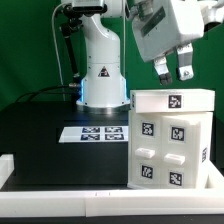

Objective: Assemble cabinet

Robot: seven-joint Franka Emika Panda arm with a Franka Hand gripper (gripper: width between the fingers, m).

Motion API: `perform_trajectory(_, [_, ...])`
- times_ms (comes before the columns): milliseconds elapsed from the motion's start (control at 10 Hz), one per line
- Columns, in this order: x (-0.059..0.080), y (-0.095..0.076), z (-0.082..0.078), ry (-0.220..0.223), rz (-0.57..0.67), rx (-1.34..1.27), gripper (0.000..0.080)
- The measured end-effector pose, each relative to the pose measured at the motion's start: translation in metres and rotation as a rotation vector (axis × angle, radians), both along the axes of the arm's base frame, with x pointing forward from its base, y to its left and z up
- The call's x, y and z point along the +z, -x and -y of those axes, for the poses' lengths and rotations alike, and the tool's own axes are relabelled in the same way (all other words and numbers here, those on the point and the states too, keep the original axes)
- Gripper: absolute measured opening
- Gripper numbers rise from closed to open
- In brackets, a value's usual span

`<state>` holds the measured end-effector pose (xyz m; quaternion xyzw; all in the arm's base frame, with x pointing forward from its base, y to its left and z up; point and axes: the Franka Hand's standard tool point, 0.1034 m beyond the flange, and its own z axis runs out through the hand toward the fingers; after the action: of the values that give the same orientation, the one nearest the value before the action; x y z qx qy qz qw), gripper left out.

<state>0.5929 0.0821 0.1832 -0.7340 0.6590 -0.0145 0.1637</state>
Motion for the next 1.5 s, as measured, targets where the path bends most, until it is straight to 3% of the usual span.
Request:
perform_trajectory(200, [-0.0009, 0.0005, -0.0005, 0.009, 0.010, 0.047, 0.0797])
perform_trajectory(600, [0.0035, -0.0068, -0.0061, 0.126, 0.079, 0.525, 0.0797])
perform_trajectory(1200, [0.0027, -0.0058, -0.0074, 0.224, 0.170, 0.951, 0.0797])
perform_trajectory(1400, [0.0026, -0.0067, -0.0047, 0.332, 0.216, 1.272, 0.0797])
perform_trajectory(1500, [0.0022, -0.0064, -0.0049, 0.349, 0.233, 1.357, 0.0797])
